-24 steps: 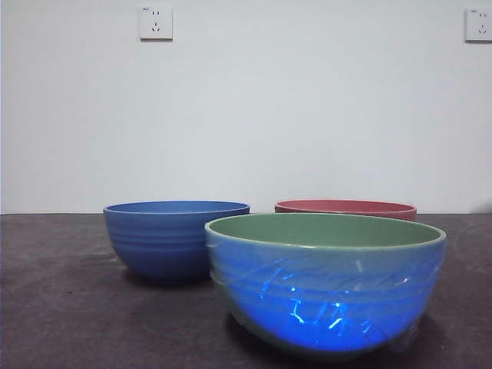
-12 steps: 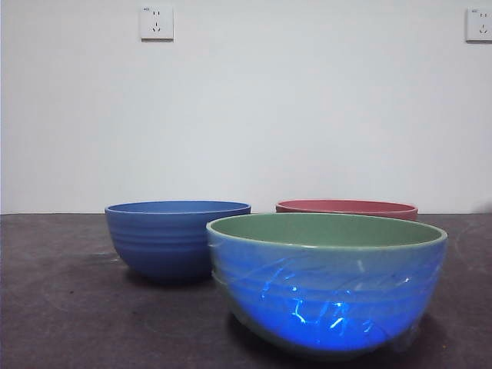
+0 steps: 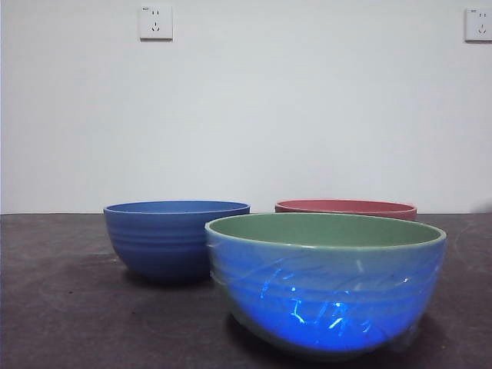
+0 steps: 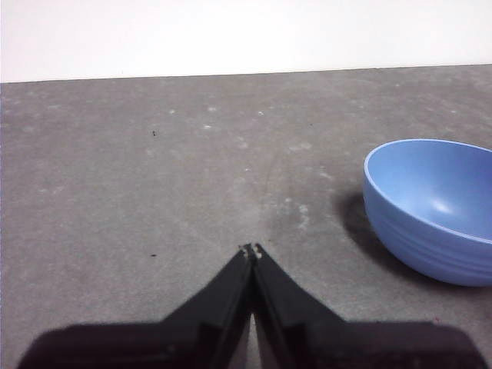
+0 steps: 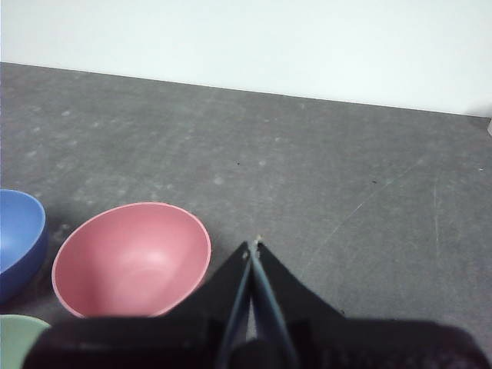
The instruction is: Pick up the green bowl on the top,put the green bowl on the left,pick up the red bowl in the middle,put the red bowl on the right
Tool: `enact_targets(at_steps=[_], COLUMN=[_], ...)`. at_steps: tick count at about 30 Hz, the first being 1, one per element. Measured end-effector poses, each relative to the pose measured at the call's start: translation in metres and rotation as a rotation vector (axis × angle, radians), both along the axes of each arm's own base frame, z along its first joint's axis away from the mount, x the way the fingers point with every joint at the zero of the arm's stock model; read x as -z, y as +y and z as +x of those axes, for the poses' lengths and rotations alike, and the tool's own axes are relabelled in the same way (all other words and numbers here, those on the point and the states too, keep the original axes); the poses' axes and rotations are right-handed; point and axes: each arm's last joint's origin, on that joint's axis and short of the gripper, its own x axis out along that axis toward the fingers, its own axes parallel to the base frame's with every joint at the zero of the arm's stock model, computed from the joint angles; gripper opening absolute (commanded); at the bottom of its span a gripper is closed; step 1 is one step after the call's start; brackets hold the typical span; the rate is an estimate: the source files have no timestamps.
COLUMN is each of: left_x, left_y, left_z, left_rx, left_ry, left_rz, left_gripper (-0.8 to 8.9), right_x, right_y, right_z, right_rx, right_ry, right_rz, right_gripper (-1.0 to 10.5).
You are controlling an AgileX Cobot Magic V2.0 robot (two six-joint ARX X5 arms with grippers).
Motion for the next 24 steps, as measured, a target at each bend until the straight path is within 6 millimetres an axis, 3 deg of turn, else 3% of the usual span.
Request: enact_targets(at_steps=[12,17,20,24], left_x=[0.000,0.000,0.000,0.000], left_y=[0.000,0.000,0.000,0.000], left_z=[0.000,0.000,0.000,0.000], left_rx=[0.000,0.000,0.000,0.000], left_ry=[0.000,0.000,0.000,0.000], left_rz=[0.000,0.000,0.000,0.000], left_gripper=[-0.03,-0.03,-0.03,-0.03], right_x=[0.000,0.005,0.018,0.054], right_y=[0.000,-0.017,-0.026,-0.027], right_z=[-0.001,-0.022,-0.034,-0.027], right_rx=[-0.001,0.009,0.004,0.025], right_ry=[-0.001,-0.043,-0.120,-0.136], right_rz=[-0.002,-0.008,0.039,0.051], right_gripper=[0.1,0.1,0.1,0.1])
